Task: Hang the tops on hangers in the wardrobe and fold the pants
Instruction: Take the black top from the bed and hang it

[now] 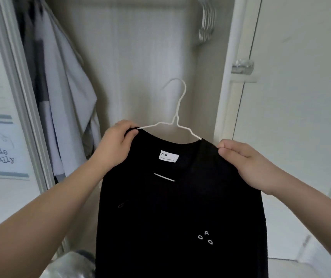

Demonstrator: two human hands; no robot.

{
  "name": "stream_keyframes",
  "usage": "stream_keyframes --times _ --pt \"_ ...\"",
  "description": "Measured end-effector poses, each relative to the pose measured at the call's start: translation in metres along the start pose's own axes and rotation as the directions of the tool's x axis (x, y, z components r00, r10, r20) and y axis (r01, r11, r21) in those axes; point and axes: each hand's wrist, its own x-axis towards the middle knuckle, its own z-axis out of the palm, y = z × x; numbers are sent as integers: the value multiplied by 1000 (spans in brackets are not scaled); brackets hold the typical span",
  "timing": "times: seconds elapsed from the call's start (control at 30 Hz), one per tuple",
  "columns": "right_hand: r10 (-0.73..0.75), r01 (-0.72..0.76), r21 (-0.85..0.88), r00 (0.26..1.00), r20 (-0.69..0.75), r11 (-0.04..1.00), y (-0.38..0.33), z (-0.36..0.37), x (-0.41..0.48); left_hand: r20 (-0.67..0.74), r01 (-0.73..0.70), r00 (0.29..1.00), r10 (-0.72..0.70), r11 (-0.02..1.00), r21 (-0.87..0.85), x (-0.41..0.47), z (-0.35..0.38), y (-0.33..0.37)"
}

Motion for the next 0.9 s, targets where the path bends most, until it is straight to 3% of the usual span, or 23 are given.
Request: stream_keyframes --times 0.3,0.43,0.57,0.7,0.9 --pt "-28 22 -40 987 -158 999 -54 5 87 -21 -160 987 160 987 4 132 -47 -66" --pt "45 10 189 957 -285 982 -79 15 120 -9 -59 998 59 998 -28 183 -53 -82" --pt "102 19 301 919 -381 953 -108 22 176 47 58 997 -55 995 -76 219 -60 -88" --pt "89 95 364 885 -458 927 -133 30 245 91 76 995 -50 947 -313 233 -61 -89" --pt "-16 193 375 904 -428 907 -166 44 350 44 18 999 -1 921 -390 243 -73 -107"
